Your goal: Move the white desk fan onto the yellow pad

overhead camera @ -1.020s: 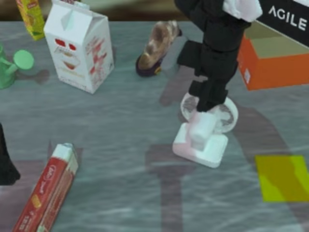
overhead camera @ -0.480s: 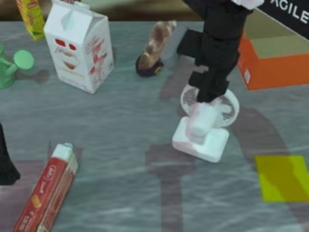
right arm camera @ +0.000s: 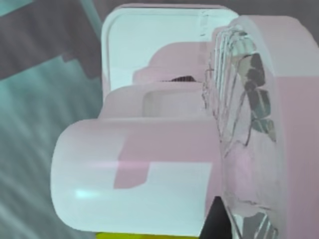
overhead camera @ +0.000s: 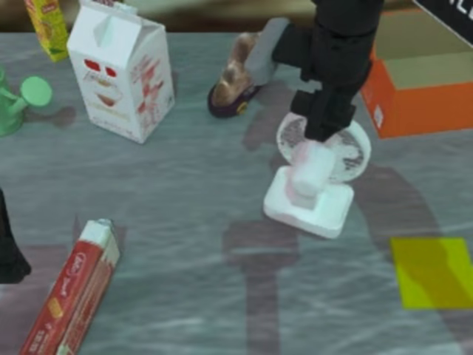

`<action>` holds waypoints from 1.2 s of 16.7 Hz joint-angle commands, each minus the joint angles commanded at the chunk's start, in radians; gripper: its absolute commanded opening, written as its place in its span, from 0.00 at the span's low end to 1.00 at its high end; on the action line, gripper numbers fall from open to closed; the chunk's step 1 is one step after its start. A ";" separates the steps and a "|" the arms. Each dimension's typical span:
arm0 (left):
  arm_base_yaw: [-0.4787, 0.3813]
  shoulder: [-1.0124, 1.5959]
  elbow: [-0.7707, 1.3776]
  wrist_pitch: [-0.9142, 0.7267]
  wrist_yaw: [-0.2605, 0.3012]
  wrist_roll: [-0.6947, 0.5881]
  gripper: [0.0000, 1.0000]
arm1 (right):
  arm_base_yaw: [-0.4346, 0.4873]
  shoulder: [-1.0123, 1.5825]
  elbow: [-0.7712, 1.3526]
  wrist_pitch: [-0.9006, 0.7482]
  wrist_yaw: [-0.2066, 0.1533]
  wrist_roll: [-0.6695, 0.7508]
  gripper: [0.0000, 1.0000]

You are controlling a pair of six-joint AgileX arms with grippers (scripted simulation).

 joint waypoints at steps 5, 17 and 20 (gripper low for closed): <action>0.000 0.000 0.000 0.000 0.000 0.000 1.00 | -0.026 -0.018 -0.045 0.004 -0.007 0.062 0.00; 0.000 0.000 0.000 0.000 0.000 0.000 1.00 | -0.261 -0.307 -0.527 0.093 -0.062 1.142 0.00; 0.000 0.000 0.000 0.000 0.000 0.000 1.00 | -0.295 -0.416 -0.650 0.133 -0.065 1.495 0.00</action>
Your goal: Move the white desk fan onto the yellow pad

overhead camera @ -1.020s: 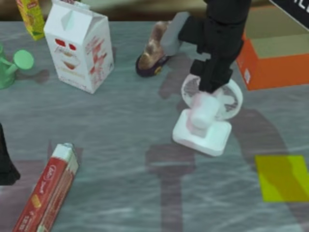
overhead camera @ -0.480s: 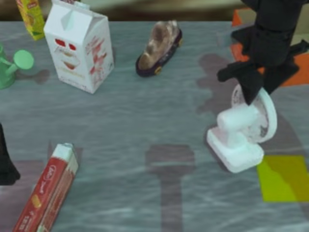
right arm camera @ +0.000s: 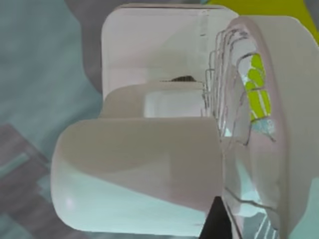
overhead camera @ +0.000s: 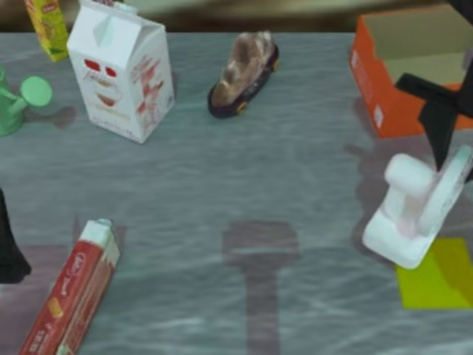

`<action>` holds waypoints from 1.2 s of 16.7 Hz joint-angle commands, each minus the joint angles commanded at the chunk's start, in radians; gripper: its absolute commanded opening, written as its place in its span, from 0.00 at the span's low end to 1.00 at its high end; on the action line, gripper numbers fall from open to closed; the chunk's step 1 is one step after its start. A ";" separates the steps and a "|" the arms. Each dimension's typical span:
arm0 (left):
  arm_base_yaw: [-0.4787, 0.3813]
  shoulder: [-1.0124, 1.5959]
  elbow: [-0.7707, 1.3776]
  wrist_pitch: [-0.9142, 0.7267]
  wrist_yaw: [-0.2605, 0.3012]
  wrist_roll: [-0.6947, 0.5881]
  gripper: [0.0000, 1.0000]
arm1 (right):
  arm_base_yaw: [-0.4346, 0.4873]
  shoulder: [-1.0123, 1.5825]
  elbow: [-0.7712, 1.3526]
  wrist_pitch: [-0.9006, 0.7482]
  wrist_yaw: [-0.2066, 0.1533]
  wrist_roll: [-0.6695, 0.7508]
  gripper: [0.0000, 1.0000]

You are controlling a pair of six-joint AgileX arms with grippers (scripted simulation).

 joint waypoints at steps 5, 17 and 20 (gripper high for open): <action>0.000 0.000 0.000 0.000 0.000 0.000 1.00 | -0.012 -0.168 -0.173 0.056 0.014 0.490 0.00; 0.000 0.000 0.000 0.000 0.000 0.000 1.00 | 0.036 -0.336 -0.346 0.096 0.063 0.968 0.00; 0.000 0.000 0.000 0.000 0.000 0.000 1.00 | 0.032 -0.332 -0.344 0.096 0.062 0.968 0.00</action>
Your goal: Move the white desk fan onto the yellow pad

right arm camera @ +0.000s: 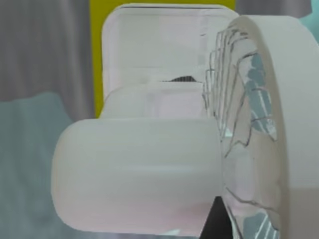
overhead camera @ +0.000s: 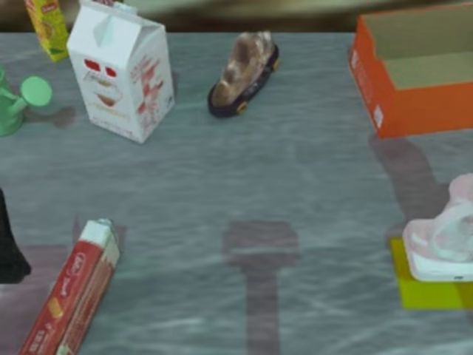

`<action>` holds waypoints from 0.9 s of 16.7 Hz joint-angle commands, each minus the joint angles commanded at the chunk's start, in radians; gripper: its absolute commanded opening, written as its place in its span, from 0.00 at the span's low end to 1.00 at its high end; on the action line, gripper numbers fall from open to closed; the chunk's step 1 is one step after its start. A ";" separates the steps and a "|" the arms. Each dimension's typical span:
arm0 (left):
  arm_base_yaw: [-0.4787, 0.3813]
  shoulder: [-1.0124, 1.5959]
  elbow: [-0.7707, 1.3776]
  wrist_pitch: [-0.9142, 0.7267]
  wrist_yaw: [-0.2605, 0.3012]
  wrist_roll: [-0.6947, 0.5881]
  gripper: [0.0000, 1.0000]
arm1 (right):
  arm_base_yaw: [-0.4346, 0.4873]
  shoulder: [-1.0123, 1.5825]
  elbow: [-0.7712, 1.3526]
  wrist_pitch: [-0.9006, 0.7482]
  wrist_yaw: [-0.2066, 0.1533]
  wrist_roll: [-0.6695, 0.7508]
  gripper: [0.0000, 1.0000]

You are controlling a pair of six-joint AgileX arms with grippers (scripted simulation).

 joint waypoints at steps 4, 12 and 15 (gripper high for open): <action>0.000 0.000 0.000 0.000 0.000 0.000 1.00 | -0.003 0.003 -0.056 0.067 0.000 0.005 0.00; 0.000 0.000 0.000 0.000 0.000 0.000 1.00 | 0.004 0.012 -0.125 0.139 0.001 -0.001 0.08; 0.000 0.000 0.000 0.000 0.000 0.000 1.00 | 0.004 0.012 -0.125 0.139 0.001 -0.001 0.30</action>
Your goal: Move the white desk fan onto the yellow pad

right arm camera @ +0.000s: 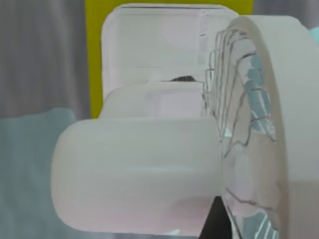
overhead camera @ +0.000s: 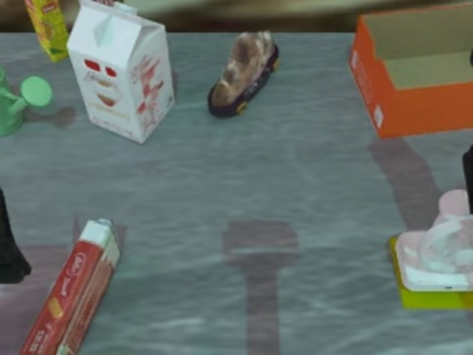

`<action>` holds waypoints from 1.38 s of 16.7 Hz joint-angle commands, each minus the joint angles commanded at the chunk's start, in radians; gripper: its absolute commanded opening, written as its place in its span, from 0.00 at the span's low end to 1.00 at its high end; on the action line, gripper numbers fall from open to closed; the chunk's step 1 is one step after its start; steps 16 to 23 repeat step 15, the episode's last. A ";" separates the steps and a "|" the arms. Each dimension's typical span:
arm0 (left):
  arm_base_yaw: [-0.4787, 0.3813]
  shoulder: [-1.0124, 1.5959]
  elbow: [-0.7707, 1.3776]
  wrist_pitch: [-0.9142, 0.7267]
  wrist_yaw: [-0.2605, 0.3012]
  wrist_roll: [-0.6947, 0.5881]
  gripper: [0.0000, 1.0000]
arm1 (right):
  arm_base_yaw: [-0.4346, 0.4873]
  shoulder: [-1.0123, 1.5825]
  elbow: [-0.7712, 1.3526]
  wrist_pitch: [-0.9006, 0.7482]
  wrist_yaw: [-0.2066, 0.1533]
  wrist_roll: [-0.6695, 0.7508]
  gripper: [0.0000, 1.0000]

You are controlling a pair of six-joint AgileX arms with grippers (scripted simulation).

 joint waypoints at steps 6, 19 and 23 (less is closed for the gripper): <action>0.000 0.000 0.000 0.000 0.000 0.000 1.00 | 0.000 0.000 0.000 0.000 0.000 0.000 0.75; 0.000 0.000 0.000 0.000 0.000 0.000 1.00 | 0.000 0.000 0.000 0.000 0.000 0.000 1.00; 0.000 0.000 0.000 0.000 0.000 0.000 1.00 | 0.000 0.000 0.000 0.000 0.000 0.000 1.00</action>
